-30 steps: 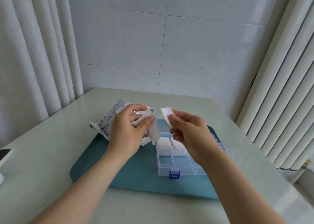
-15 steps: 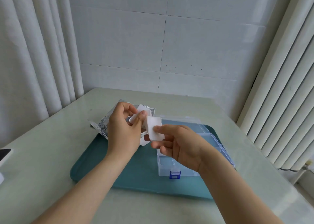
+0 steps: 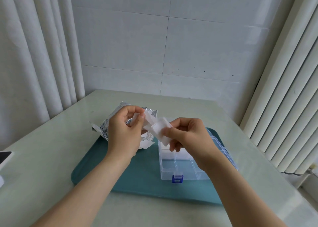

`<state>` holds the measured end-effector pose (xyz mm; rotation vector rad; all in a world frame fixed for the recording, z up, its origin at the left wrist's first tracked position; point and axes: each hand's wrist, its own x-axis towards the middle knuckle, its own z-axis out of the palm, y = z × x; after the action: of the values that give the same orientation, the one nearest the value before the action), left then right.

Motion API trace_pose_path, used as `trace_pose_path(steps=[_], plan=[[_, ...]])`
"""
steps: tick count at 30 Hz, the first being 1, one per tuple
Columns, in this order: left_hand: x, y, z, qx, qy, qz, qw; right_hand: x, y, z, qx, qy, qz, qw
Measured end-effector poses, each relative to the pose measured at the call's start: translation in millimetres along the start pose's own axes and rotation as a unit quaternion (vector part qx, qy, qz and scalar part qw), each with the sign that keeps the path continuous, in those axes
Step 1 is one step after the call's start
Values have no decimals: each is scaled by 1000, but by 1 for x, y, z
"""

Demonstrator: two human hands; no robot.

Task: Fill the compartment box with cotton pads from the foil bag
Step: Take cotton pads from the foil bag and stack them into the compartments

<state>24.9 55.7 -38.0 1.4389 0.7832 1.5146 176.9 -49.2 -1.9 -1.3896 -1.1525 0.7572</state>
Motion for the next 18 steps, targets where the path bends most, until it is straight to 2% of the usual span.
trace_pose_path(steps=[6, 10, 12, 18], plan=[[2, 1, 0, -44, -34, -34, 998, 3, 2, -5, 28, 32, -22, 999], [0, 4, 2, -55, -62, -39, 996, 4, 1, -4, 179, 31, 1, 983], [0, 4, 3, -38, -64, -33, 997, 5, 1, -4, 218, 35, 5, 975], [-1, 2, 4, -27, -90, -41, 995, 6, 10, 4, 115, 38, -1, 993]])
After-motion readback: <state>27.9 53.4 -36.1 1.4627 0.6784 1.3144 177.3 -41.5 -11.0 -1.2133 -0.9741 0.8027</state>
